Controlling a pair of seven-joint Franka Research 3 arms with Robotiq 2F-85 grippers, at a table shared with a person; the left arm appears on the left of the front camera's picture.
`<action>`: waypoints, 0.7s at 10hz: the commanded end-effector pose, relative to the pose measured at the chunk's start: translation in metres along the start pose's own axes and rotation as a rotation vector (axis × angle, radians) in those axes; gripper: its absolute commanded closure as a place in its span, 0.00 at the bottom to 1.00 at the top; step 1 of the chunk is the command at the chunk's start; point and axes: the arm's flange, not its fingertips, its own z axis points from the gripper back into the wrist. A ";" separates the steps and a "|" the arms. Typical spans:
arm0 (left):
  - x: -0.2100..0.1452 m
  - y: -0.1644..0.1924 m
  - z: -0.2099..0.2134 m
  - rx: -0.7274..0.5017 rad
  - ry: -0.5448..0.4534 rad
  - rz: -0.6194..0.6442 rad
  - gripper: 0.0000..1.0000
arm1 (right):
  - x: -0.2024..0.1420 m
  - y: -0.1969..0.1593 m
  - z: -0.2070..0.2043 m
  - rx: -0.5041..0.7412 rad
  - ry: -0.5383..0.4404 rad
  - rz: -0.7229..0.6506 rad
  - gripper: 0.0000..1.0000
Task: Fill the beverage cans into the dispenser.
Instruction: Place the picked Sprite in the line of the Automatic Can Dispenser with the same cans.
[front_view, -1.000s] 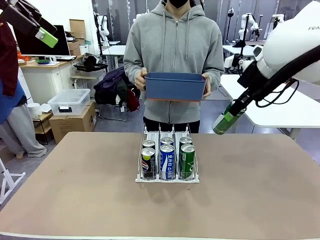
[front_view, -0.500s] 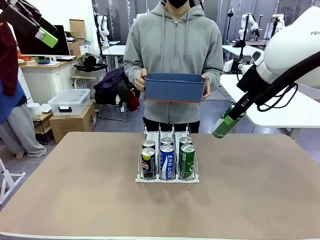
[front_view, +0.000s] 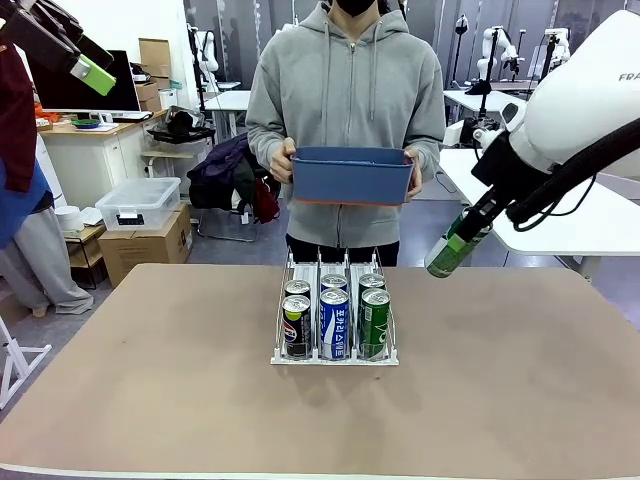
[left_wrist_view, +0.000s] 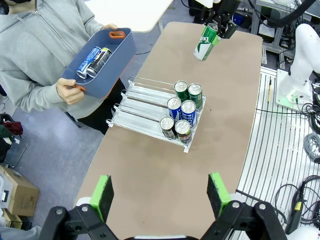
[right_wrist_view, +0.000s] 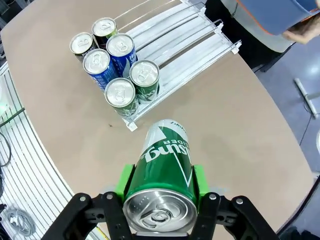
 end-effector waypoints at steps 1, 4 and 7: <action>0.000 0.000 0.000 0.000 0.001 0.001 0.00 | -0.002 0.031 0.002 -0.080 -0.018 0.007 0.42; 0.000 0.000 0.000 0.000 0.001 0.001 0.00 | -0.010 0.066 -0.011 -0.052 -0.009 0.088 0.77; 0.000 0.000 0.000 0.000 0.001 0.001 0.00 | -0.011 0.099 -0.030 -0.072 -0.003 0.086 1.00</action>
